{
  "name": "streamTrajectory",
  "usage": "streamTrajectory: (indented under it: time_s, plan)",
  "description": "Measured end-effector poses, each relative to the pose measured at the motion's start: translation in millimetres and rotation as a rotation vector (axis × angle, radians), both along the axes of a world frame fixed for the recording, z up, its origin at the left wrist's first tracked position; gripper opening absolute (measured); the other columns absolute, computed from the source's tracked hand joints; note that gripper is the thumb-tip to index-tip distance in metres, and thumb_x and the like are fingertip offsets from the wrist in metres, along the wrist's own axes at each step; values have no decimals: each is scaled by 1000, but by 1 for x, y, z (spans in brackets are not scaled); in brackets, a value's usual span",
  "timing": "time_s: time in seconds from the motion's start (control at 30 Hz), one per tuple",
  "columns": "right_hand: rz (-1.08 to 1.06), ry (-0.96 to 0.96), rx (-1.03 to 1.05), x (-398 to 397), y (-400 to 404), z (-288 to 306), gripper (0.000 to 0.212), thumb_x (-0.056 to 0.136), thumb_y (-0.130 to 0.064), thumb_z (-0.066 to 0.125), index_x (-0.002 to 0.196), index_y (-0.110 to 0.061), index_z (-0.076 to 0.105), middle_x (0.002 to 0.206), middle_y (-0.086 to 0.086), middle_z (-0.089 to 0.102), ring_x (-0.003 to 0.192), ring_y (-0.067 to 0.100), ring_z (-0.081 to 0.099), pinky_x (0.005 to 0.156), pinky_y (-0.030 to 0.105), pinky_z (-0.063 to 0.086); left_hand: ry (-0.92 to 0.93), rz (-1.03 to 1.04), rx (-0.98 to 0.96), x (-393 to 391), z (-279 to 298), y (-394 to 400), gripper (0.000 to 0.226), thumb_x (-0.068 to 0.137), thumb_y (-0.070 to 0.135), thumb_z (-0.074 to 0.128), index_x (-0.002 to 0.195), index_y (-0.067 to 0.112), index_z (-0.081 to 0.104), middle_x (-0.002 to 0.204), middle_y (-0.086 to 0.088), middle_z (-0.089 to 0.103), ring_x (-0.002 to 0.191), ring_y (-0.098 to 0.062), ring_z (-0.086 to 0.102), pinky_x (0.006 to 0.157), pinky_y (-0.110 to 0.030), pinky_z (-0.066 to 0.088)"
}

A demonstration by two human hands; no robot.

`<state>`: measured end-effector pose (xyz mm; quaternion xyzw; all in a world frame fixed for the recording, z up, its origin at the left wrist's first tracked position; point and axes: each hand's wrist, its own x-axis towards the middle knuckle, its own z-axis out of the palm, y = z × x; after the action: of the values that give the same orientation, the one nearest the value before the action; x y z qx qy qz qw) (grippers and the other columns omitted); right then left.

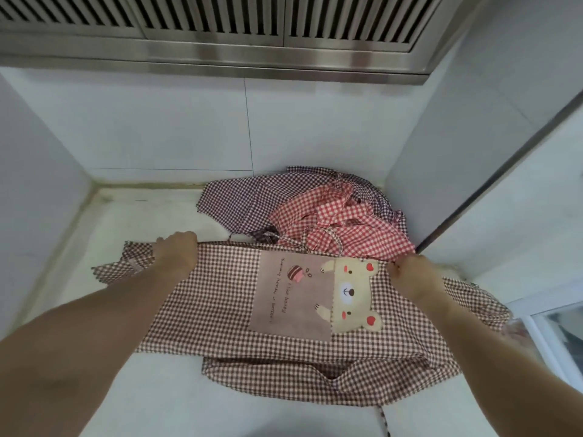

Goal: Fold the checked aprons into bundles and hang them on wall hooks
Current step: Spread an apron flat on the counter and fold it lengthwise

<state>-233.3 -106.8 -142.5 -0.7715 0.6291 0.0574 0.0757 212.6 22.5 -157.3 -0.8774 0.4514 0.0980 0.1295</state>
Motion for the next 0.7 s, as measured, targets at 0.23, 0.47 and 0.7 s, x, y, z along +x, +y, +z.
streamTrajectory:
  time_s: [0.23,0.47,0.7]
  plan:
    - [-4,-171,22,1,-5,-16,18,93,-29,55,86,-12,59,87,9,64,81,27,58,77,40,55,412,-287,-85,-36,-28,-20,71,86,26,63,150,25,30,151,-2,40,139,-23,36,120,-48,19]
    - [-43,-236,257,2,1,-5,35,92,-50,60,114,-23,58,100,-4,59,106,25,61,106,51,41,646,-382,-134,-52,-38,-37,44,94,41,62,134,24,57,137,5,54,124,-17,52,112,-37,37]
    - [75,-289,356,3,14,-3,42,89,-47,67,119,-17,68,118,-2,68,107,21,63,94,33,48,595,-342,-28,-48,-31,-23,19,103,33,49,96,21,62,98,-3,66,87,-17,58,77,-31,44]
